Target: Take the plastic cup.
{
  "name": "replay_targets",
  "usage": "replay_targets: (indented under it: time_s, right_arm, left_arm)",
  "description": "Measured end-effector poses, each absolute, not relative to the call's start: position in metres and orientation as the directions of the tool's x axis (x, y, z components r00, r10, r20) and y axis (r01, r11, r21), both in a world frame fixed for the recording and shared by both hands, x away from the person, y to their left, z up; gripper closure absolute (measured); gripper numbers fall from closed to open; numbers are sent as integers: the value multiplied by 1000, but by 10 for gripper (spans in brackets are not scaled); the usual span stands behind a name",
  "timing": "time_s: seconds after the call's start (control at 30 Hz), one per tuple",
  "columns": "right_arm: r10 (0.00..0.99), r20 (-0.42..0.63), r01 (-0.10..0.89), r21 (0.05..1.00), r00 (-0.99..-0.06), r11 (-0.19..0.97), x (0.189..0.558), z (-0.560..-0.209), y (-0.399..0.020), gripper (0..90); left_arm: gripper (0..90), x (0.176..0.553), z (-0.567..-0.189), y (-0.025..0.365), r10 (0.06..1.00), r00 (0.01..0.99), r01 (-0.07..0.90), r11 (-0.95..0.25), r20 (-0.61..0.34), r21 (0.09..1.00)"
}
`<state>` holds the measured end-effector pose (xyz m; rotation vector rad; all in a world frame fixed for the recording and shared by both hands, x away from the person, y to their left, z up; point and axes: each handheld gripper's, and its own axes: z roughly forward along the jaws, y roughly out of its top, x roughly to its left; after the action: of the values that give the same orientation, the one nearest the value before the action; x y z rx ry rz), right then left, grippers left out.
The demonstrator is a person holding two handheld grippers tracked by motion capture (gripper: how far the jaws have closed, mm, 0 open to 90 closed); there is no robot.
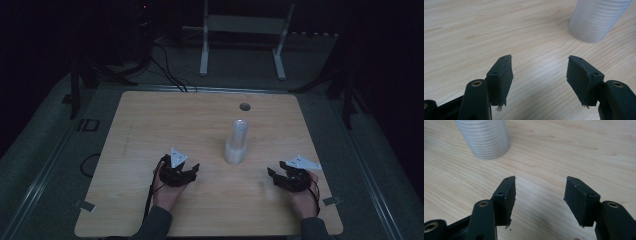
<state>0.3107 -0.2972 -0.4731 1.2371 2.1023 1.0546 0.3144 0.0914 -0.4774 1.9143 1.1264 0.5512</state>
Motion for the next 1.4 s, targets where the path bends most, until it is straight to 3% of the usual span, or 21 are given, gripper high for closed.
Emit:
replay_targets:
  time_s: [0.83, 1.4]
  right_arm:
    - [835, -60, 413, 848, -547, 331, 318, -427, -275, 410]
    - [819, -49, 374, 873, -571, 313, 326, -413, -263, 397]
  left_arm:
    - [346, 331, -454, 58, 799, 601, 435, -288, -36, 853]
    - [294, 342, -446, 29, 743, 669, 363, -349, 19, 864]
